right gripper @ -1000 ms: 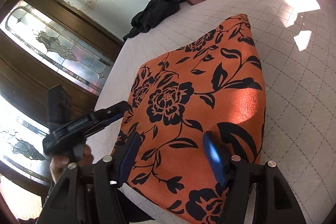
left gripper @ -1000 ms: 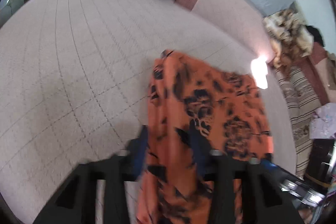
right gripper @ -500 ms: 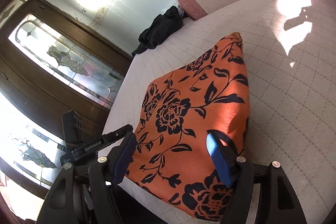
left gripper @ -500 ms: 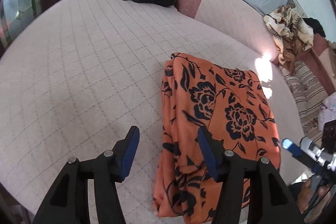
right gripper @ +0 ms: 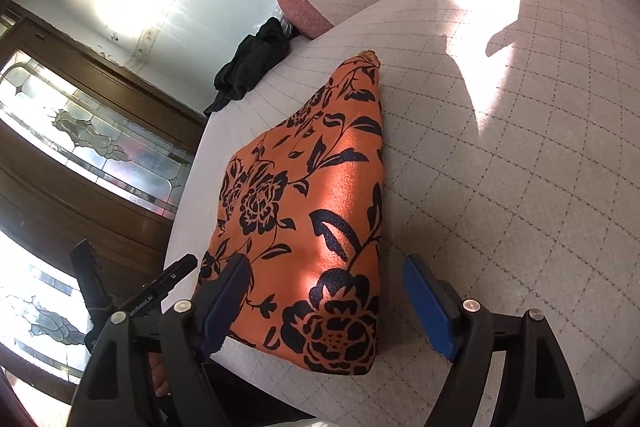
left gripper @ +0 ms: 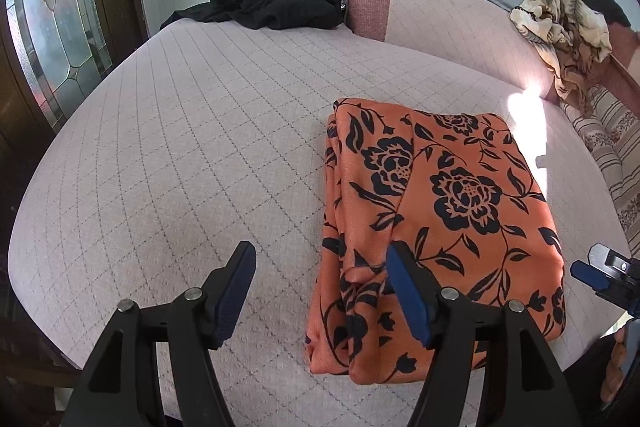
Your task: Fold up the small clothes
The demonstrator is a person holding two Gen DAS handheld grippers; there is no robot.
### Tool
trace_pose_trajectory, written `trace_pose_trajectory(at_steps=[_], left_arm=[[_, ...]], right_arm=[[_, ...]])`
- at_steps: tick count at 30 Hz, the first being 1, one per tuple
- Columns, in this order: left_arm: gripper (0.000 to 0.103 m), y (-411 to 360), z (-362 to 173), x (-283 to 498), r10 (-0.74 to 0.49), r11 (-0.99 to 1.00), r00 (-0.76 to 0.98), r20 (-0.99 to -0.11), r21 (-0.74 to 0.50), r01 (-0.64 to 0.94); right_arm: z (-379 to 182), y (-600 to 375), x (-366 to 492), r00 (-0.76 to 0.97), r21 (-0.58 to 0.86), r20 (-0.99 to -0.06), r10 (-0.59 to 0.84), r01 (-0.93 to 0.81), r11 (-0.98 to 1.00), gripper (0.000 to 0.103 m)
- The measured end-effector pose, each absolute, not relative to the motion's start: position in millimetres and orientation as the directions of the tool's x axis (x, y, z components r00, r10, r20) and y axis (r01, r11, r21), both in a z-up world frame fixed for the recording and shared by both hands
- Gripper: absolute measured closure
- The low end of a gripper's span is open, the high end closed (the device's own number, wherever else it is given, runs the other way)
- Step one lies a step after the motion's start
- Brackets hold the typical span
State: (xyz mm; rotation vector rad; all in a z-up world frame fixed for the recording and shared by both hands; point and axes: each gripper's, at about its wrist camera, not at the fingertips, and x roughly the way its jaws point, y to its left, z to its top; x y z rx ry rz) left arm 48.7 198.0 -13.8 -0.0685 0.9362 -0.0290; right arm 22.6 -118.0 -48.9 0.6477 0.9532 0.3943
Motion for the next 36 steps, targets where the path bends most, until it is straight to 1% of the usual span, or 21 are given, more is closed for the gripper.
trace_pose_trajectory(at_steps=[5,10,11,12,13,17,20,22,23,24,25,26,27,28,30,32,34,36], left_arm=[[0.034,198.9,-13.7,50.0,-0.063,0.997,0.592,-0.804,-0.08,-0.002],[0.033,202.3,-16.1,65.3,-0.154,0.987,0.57,-0.807,-0.158,0.043],[0.032,204.2,-15.9,70.1,-0.165,0.985,0.571,-0.804,-0.169,0.046],[0.025,206.5,-16.3,75.8,-0.175,0.982,0.57,-0.803,-0.18,0.048],[0.022,208.6,-17.8,81.7,-0.183,0.981,0.565,-0.805,-0.191,0.046],[0.021,208.5,-35.4,104.7,-0.278,0.958,0.494,-0.824,-0.277,0.076],[0.022,199.8,-61.6,120.4,-0.28,0.959,0.405,-0.87,-0.273,0.078],[0.022,199.6,-69.4,122.2,-0.312,0.948,0.402,-0.861,-0.311,0.071],[0.028,198.4,-68.3,120.8,-0.325,0.944,0.413,-0.851,-0.321,0.081],[0.054,195.1,-68.8,120.5,-0.371,0.927,0.399,-0.839,-0.36,0.106],[0.059,192.5,-68.7,120.3,-0.379,0.923,0.393,-0.838,-0.37,0.103],[0.063,189.2,-65.9,118.7,-0.362,0.93,0.408,-0.838,-0.353,0.102],[0.069,184.7,-62.6,116.8,-0.35,0.935,0.422,-0.836,-0.336,0.111],[0.073,180.3,-58.0,114.3,-0.329,0.943,0.443,-0.834,-0.312,0.115],[0.075,171.7,-47.7,110.0,-0.309,0.95,0.479,-0.822,-0.289,0.116],[0.08,161.2,-34.9,108.9,-0.322,0.945,0.513,-0.795,-0.3,0.129],[0.081,147.6,-20.7,111.7,-0.352,0.934,0.543,-0.763,-0.326,0.148],[0.081,128.9,-7.1,121.1,-0.355,0.933,0.569,-0.742,-0.315,0.172]], right_arm=[[-57.5,-124.9,28.4,0.522,0.692,-0.617,0.589,0.005,0.722,0.022],[-70.9,-128.2,49.0,0.49,0.716,-0.622,0.611,0.038,0.697,0.022],[-73.2,-127.8,54.1,0.481,0.718,-0.625,0.615,0.044,0.695,0.022],[-75.4,-127.1,59.9,0.474,0.722,-0.625,0.62,0.047,0.691,0.022],[-77.9,-126.6,66.2,0.468,0.731,-0.618,0.632,0.047,0.681,0.022],[-90.0,-121.7,90.2,0.436,0.755,-0.608,0.664,0.057,0.654,0.022],[-101.1,-113.7,105.2,0.403,0.767,-0.605,0.687,0.062,0.639,0.022],[-102.0,-107.5,111.6,0.393,0.768,-0.601,0.696,0.044,0.639,0.021],[-100.0,-102.8,113.8,0.384,0.77,-0.594,0.707,0.015,0.638,0.021],[-97.2,-96.2,115.6,0.369,0.764,-0.593,0.716,-0.024,0.645,0.033],[-94.1,-89.3,116.7,0.357,0.728,-0.627,0.692,-0.048,0.684,0.052],[-91.6,-85.0,116.9,0.358,0.694,-0.654,0.666,-0.065,0.717,0.058],[-88.8,-83.4,116.9,0.358,0.682,-0.661,0.659,-0.08,0.727,0.063],[-84.1,-83.6,116.6,0.361,0.676,-0.661,0.658,-0.095,0.731,0.066],[-69.0,-84.5,114.4,0.382,0.658,-0.655,0.652,-0.136,0.741,0.068],[-50.9,-85.9,113.4,0.416,0.626,-0.653,0.633,-0.174,0.76,0.068],[-31.6,-97.0,114.5,0.452,0.613,-0.634,0.627,-0.2,0.764,0.069],[-15.5,-114.0,118.5,0.489,0.599,-0.619,0.615,-0.213,0.772,0.069]])
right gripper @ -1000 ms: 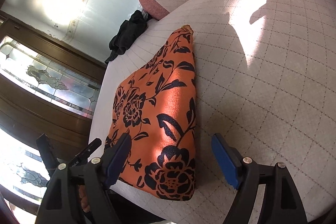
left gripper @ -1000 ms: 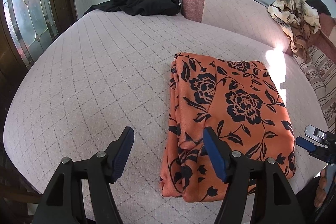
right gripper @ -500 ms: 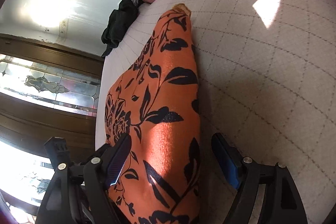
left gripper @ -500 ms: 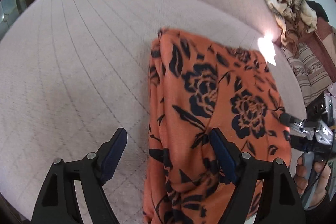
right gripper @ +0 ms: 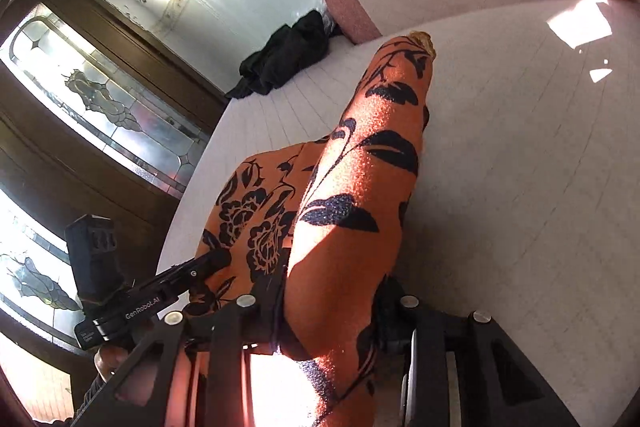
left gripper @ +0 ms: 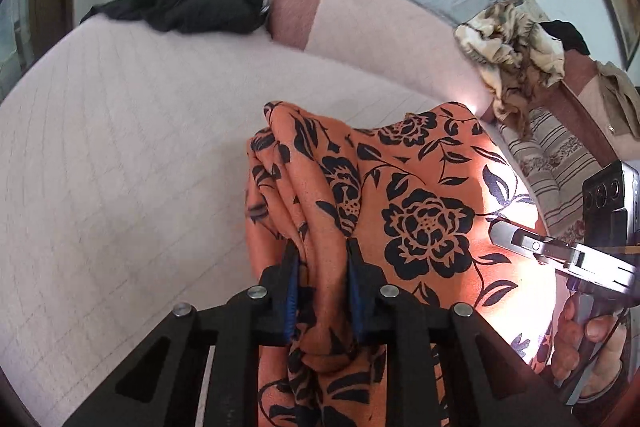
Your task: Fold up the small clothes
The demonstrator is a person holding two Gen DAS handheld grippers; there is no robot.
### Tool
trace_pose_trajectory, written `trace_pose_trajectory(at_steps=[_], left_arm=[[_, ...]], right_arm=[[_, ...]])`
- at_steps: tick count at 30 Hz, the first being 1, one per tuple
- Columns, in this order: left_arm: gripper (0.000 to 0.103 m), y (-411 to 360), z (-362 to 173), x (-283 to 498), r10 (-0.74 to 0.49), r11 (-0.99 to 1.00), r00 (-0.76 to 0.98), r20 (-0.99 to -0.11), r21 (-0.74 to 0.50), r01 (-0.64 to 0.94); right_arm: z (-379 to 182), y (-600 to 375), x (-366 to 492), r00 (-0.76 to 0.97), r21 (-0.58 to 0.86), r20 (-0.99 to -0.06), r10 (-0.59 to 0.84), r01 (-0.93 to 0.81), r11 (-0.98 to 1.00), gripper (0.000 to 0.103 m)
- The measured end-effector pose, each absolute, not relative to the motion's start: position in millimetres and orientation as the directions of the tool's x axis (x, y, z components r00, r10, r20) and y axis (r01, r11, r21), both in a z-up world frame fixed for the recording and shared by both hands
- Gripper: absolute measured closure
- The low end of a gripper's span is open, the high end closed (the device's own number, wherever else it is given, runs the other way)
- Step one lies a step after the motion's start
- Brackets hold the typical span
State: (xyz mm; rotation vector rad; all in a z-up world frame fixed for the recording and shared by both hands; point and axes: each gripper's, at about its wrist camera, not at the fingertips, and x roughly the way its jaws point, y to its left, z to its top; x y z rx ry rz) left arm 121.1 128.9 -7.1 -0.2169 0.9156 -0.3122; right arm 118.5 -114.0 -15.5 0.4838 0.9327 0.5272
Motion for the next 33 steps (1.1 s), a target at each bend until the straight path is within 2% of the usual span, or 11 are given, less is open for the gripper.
trace_pose_trajectory(at_steps=[6,9,11,12,13,16,20,22,25,28,33], left_arm=[[0.078,75.9,-17.4,158.1,-0.382,0.924,0.539,-0.75,-0.316,0.214],[0.075,59.6,-45.4,170.4,-0.302,0.953,0.489,-0.818,-0.242,0.184],[0.067,54.8,-56.2,169.8,-0.27,0.962,0.48,-0.835,-0.207,0.181],[0.061,56.3,-55.7,166.5,-0.256,0.965,0.495,-0.831,-0.192,0.176],[0.053,58.9,-53.4,163.5,-0.242,0.969,0.509,-0.826,-0.177,0.174],[0.051,71.1,-41.7,153.9,-0.215,0.975,0.535,-0.817,-0.15,0.163],[0.045,83.7,-21.2,136.8,-0.174,0.984,0.589,-0.789,-0.114,0.138],[0.035,85.3,-20.0,130.0,-0.167,0.986,0.595,-0.786,-0.118,0.121],[0.033,77.0,-36.1,129.7,-0.153,0.987,0.554,-0.819,-0.102,0.121],[0.033,72.5,-46.2,128.8,-0.141,0.989,0.535,-0.833,-0.097,0.111],[0.033,76.3,-38.5,127.9,-0.147,0.989,0.54,-0.829,-0.107,0.104]], right_arm=[[-20.6,-185.1,139.1,0.559,0.627,-0.586,0.587,-0.146,0.765,0.069],[-58.3,-215.3,146.8,0.532,0.606,-0.665,0.523,-0.023,0.795,0.065],[-80.8,-226.9,144.1,0.506,0.567,-0.724,0.468,0.052,0.822,0.054],[-84.4,-232.1,138.2,0.522,0.57,-0.721,0.457,0.072,0.818,0.043],[-83.0,-236.1,132.0,0.544,0.577,-0.708,0.45,0.079,0.813,0.04],[-66.4,-240.3,121.3,0.584,0.526,-0.718,0.378,0.099,0.845,0.04],[-30.0,-227.9,110.9,0.658,0.534,-0.652,0.376,0.047,0.844,0.039],[-13.7,-213.4,103.3,0.675,0.534,-0.62,0.401,-0.012,0.845,0.029],[-17.2,-186.7,102.0,0.623,0.531,-0.637,0.454,-0.072,0.845,0.018],[-50.7,-171.6,108.2,0.536,0.481,-0.729,0.426,-0.042,0.876,0.018],[-30.2,-175.6,106.5,0.576,0.474,-0.705,0.415,-0.054,0.879,0.018]])
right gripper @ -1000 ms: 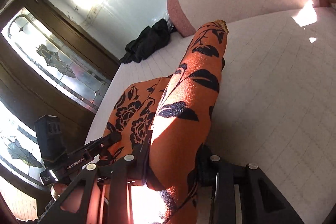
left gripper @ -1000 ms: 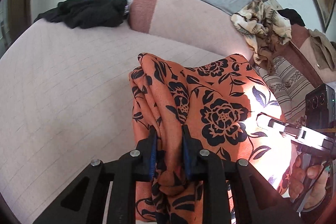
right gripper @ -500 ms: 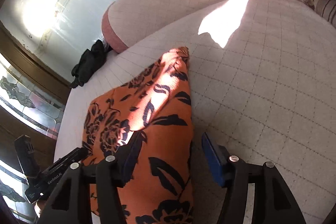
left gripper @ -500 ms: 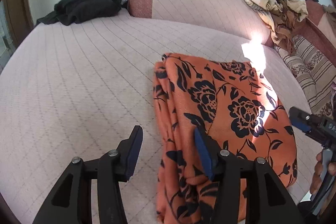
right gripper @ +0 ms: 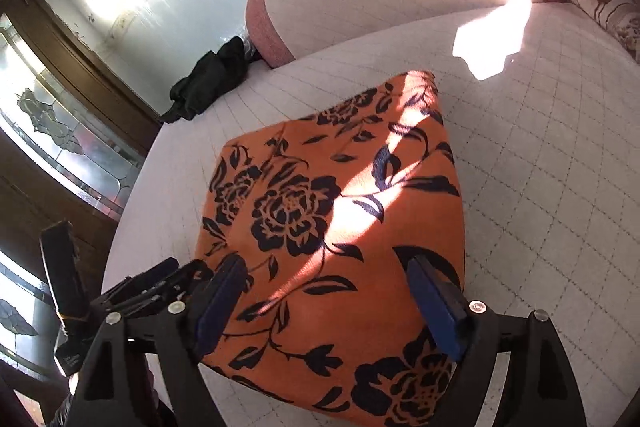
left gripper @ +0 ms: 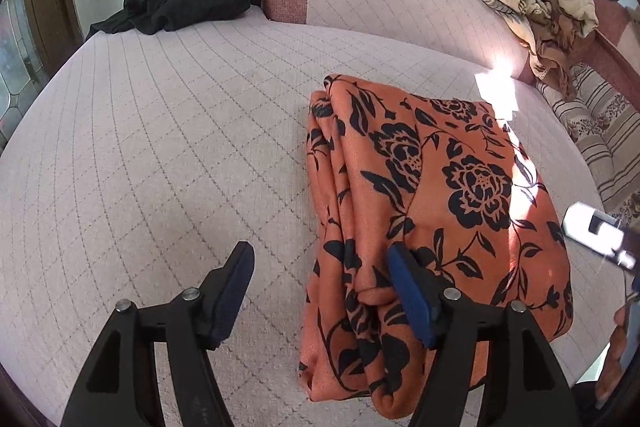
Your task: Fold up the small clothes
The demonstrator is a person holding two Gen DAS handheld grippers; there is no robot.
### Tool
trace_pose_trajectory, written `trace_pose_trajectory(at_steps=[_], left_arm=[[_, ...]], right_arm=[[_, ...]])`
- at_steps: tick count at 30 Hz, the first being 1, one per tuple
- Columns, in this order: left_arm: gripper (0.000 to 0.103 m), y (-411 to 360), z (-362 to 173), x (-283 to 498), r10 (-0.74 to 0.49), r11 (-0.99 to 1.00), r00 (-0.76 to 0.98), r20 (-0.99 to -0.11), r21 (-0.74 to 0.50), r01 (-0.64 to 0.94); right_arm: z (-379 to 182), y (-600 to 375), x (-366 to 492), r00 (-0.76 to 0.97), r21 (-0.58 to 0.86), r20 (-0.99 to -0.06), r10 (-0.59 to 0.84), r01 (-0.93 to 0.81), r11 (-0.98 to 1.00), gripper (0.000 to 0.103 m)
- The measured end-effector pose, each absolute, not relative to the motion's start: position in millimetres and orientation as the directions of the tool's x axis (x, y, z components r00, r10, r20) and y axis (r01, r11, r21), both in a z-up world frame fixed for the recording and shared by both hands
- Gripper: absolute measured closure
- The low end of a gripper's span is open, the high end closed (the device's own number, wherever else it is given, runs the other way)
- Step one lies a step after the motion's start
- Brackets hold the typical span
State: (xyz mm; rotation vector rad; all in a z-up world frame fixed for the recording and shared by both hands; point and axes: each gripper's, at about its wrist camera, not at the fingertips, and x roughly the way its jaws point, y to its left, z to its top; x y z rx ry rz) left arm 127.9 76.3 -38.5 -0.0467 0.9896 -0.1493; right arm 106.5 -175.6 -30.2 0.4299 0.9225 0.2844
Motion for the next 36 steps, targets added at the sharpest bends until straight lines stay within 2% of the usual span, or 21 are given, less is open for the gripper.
trace_pose_trajectory(at_steps=[2,4,8,15,20,25,27,29,31,32,36], left_arm=[[0.032,75.7,-31.9,126.7,-0.157,0.987,0.558,-0.815,-0.113,0.112],[0.025,72.0,-32.0,129.1,-0.157,0.987,0.564,-0.811,-0.109,0.118],[0.025,66.9,-50.5,136.8,-0.143,0.988,0.509,-0.849,-0.093,0.123],[0.025,71.5,-49.3,132.6,-0.135,0.989,0.53,-0.837,-0.085,0.118],[0.025,77.6,-42.9,129.1,-0.147,0.987,0.537,-0.831,-0.091,0.129],[0.025,72.8,-21.0,153.9,-0.193,0.979,0.574,-0.795,-0.114,0.17],[0.025,62.8,-19.3,174.5,-0.204,0.974,0.574,-0.793,-0.107,0.198],[0.025,52.8,-30.5,204.6,-0.124,0.984,0.552,-0.825,-0.032,0.174],[0.023,47.4,-52.3,231.0,0.023,0.986,0.508,-0.861,0.104,0.132],[0.023,49.3,-60.0,238.0,0.06,0.983,0.484,-0.873,0.135,0.121],[0.023,64.3,-38.6,214.4,0.003,0.994,0.544,-0.839,0.064,0.094]], right_arm=[[-16.8,-176.7,112.4,0.611,0.458,-0.683,0.4,-0.069,0.886,0.018],[-16.7,-174.8,125.6,0.61,0.451,-0.688,0.394,-0.068,0.89,0.014],[-58.8,-184.0,144.5,0.528,0.483,-0.75,0.399,0.024,0.876,0.014],[-26.0,-186.4,146.9,0.61,0.493,-0.688,0.393,-0.004,0.87,0.014],[-64.3,-191.3,190.8,0.494,0.525,-0.761,0.42,0.088,0.847,0.014],[-39.3,-195.2,203.3,0.537,0.59,-0.692,0.482,0.036,0.806,0.012],[-39.9,-198.1,218.7,0.532,0.596,-0.692,0.488,0.039,0.802,0.012],[-52.8,-204.8,235.2,0.51,0.611,-0.703,0.496,0.074,0.788,0.012],[-69.1,-211.6,243.2,0.474,0.639,-0.707,0.525,0.109,0.762,0.014],[-68.9,-214.8,238.4,0.487,0.648,-0.698,0.525,0.117,0.753,0.014],[-33.4,-212.2,185.2,0.584,0.659,-0.621,0.523,0.026,0.752,0.013]])
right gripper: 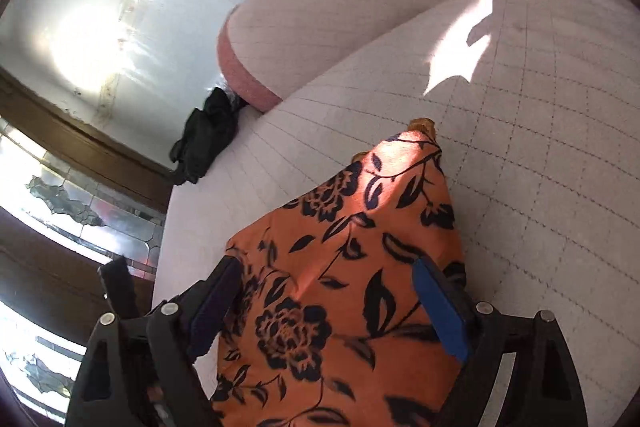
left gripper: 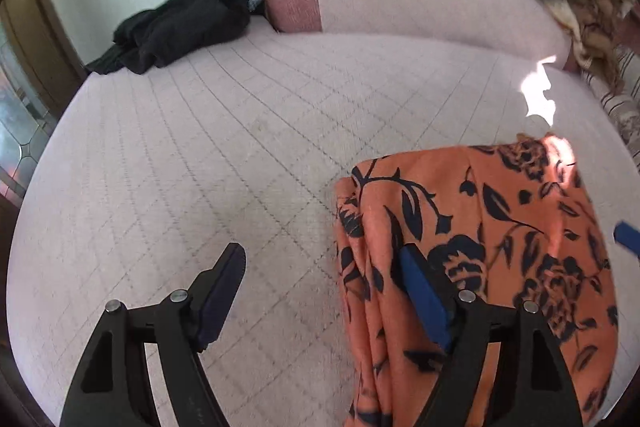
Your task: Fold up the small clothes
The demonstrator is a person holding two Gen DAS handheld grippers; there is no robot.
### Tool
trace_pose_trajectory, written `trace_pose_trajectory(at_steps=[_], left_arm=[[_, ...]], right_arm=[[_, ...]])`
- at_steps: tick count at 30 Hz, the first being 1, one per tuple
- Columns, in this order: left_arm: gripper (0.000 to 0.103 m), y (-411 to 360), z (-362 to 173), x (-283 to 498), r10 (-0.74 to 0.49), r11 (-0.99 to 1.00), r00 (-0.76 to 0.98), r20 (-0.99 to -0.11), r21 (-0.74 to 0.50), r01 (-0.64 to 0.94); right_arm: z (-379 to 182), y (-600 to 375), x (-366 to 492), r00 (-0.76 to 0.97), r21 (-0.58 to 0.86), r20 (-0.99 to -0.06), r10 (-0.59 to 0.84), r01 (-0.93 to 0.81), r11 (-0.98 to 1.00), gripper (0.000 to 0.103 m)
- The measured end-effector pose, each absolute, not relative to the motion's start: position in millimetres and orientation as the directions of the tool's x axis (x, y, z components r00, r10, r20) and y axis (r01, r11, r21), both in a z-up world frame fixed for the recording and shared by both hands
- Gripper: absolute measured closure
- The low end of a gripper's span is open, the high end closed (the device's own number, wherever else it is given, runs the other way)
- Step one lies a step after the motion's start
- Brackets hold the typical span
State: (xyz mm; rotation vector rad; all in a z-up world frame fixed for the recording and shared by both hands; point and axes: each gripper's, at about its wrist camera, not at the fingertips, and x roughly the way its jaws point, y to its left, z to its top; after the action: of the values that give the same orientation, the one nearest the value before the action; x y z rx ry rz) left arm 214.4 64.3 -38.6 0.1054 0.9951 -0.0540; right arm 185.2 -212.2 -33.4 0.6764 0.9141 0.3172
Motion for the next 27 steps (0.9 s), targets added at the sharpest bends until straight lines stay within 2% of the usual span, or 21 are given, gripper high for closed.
trace_pose_trajectory(at_steps=[7,9,11,12,14,15,19,24,27], left_arm=[[0.023,79.7,-10.4,106.7,-0.156,0.982,0.583,-0.798,-0.063,0.177],[0.023,70.5,-22.2,90.2,-0.136,0.978,0.564,-0.814,-0.021,0.206],[0.021,69.2,-45.3,91.3,-0.033,0.985,0.529,-0.848,0.062,0.161],[0.021,76.8,-55.6,95.9,-0.03,0.991,0.499,-0.866,0.04,0.128],[0.02,96.1,-63.8,98.2,-0.092,0.996,0.458,-0.884,-0.079,0.048],[0.02,97.7,-62.4,96.6,-0.097,0.995,0.457,-0.884,-0.09,0.037],[0.02,82.4,-56.9,88.3,-0.028,0.997,0.487,-0.873,0.012,0.08],[0.017,101.0,-63.7,95.7,-0.099,0.994,0.435,-0.895,-0.105,0.009],[0.017,102.2,-42.4,74.6,-0.097,0.995,0.486,-0.869,-0.098,0.024]], right_arm=[[-34.5,-179.6,92.6,0.565,0.717,-0.564,0.602,-0.027,0.697,0.013],[-44.8,-175.3,76.0,0.563,0.724,-0.565,0.603,-0.011,0.689,0.013],[-54.1,-175.2,63.6,0.562,0.741,-0.564,0.605,0.023,0.671,0.013],[-56.0,-174.0,59.6,0.558,0.747,-0.563,0.61,0.027,0.665,0.013],[-53.1,-173.6,47.9,0.562,0.745,-0.567,0.603,0.038,0.666,0.013],[-50.2,-173.0,41.8,0.562,0.746,-0.563,0.606,0.029,0.666,0.013],[-42.2,-173.8,22.4,0.565,0.726,-0.572,0.595,0.011,0.688,0.013],[-41.0,-184.5,3.8,0.574,0.737,-0.57,0.587,0.042,0.675,0.013],[-34.5,-191.5,-9.8,0.597,0.739,-0.554,0.579,0.033,0.673,0.013]])
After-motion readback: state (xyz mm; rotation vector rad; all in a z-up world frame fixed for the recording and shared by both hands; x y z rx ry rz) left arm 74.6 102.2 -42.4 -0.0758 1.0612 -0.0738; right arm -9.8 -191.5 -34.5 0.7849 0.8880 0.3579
